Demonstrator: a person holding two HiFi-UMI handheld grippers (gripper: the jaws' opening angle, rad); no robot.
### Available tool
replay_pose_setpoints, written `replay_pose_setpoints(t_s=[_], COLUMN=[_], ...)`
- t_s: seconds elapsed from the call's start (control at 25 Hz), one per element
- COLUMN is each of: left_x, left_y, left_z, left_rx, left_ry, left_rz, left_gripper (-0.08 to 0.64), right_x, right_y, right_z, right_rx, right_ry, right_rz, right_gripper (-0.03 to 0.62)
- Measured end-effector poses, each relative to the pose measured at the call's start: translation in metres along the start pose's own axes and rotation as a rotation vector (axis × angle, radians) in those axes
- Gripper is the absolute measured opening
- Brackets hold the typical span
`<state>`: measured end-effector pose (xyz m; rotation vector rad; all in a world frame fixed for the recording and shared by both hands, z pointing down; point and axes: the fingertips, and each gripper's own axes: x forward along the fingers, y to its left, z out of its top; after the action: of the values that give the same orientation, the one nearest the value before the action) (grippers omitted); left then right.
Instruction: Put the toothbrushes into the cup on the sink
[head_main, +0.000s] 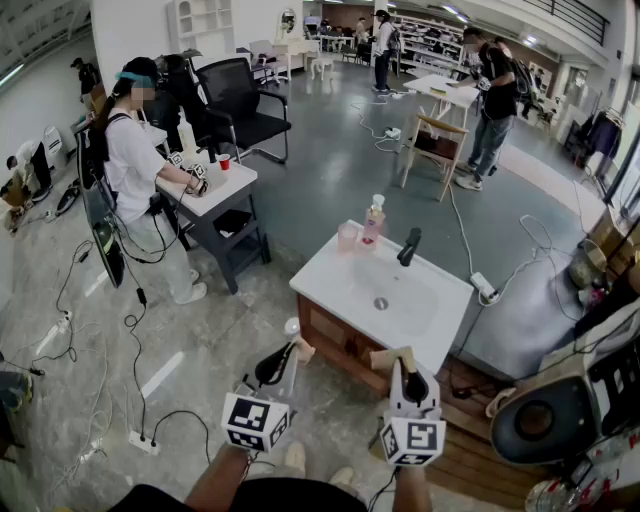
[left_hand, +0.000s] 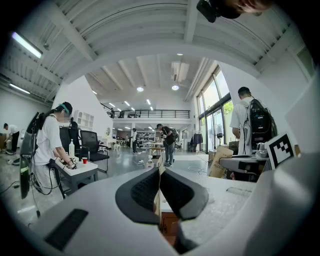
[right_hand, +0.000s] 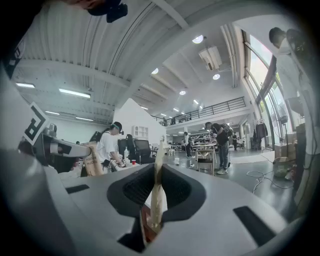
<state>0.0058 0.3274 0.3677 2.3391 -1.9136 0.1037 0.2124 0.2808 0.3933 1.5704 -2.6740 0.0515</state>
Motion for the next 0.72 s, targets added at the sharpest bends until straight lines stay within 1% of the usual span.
replay_pose_setpoints(t_s=[0.24,0.44,0.72], left_x=[0.004,0.005,0.007], left_y=[0.022,0.045,0.07], left_z=[-0.006,-0.011,-0.011], left_rx=[-0.005,-0.016,-0.007], left_ry=[-0.009,-0.008,-0.01], left_rz=[-0.014,-0.035,-0.067], left_gripper=[0.008,0.008,0.008], right_x=[0.015,0.025,0.037], right_y=[0.017,0.033,0.049], right_z=[-0.002,-0.003,-0.013], right_rx=[0.011,0.003,0.021], right_ry=[0.0,-0.004,0.005], right_rz=[-0.006,-0.027,-0.061], right_gripper=[0.044,0.044,0.044])
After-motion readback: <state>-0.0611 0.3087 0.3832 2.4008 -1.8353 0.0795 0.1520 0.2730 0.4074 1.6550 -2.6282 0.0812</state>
